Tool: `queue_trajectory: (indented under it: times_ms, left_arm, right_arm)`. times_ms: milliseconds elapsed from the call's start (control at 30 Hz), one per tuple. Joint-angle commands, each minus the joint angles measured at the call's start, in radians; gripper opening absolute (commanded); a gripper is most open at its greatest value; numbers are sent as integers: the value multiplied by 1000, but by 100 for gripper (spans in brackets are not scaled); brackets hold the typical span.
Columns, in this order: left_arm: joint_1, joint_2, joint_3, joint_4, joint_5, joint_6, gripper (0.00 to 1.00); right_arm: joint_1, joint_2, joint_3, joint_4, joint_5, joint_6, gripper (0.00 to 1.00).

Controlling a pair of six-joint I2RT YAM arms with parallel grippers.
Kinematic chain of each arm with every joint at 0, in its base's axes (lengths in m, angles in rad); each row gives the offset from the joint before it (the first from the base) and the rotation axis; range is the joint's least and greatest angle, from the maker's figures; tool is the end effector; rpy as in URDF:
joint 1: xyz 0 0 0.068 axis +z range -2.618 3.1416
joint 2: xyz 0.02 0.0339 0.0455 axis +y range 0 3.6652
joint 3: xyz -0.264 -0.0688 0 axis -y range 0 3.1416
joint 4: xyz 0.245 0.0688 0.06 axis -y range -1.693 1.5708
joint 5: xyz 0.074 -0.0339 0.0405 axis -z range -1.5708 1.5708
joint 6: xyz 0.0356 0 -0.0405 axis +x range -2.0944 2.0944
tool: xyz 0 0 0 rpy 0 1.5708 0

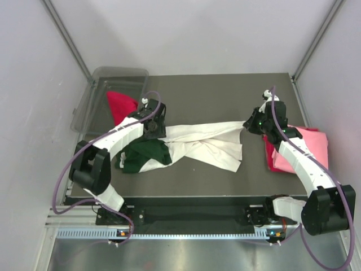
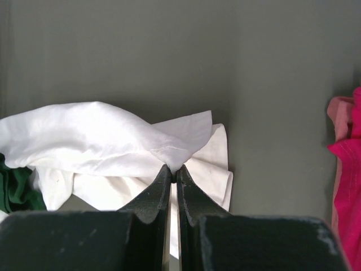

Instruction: Fold and stack the t-shirts

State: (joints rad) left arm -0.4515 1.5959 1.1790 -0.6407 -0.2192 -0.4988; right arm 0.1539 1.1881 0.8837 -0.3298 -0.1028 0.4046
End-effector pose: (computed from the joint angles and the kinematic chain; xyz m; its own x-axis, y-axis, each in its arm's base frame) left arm 0.2988 -0.1363 0.2383 -0.8461 -0.1086 -0.5218 -0.0854 0.9940 -0.0685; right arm 0.2576 0.0437 0.2774 -0.6304 0.2985 -0.7166 0.0152 0.9277 0.3730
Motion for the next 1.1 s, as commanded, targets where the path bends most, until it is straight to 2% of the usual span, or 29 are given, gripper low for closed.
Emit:
queue_trajectory:
  times_ms: [0, 100, 233, 333, 367, 467, 500, 567, 833, 1067]
  left_arm:
    - [-3, 36, 50, -2, -52, -9, 63]
    - [-1, 58, 48, 10, -80, -9, 61]
    - [-3, 91, 54, 26, -74, -6, 53]
    - [-3, 102, 57, 12, -78, -9, 42]
    - [-1, 99, 50, 10, -74, -10, 34]
    - [-1, 69, 22, 18, -59, -12, 24]
    - [-3, 59, 15, 19, -51, -14, 14]
    - [-4, 27, -8, 21, -52, -17, 0]
    - [-3, -91, -30, -11, -74, -18, 0]
    - [22, -192, 59, -66, -118, 14, 0]
  right_arm:
    - [-10, -41, -5, 52, -8, 7, 0]
    - [-10, -41, -8, 52, -15, 7, 0]
    - [-10, -45, -19, 60, -18, 13, 0]
    - [-11, -44, -22, 60, -17, 11, 0]
    - [-11, -39, -22, 58, -17, 11, 0]
    - [-13, -33, -22, 60, -17, 11, 0]
    - [-13, -31, -22, 58, -17, 14, 0]
    - [-13, -28, -23, 60, -17, 14, 0]
    - [-16, -13, -20, 63, -17, 14, 0]
    - [-28, 63, 17, 68, -58, 0, 0]
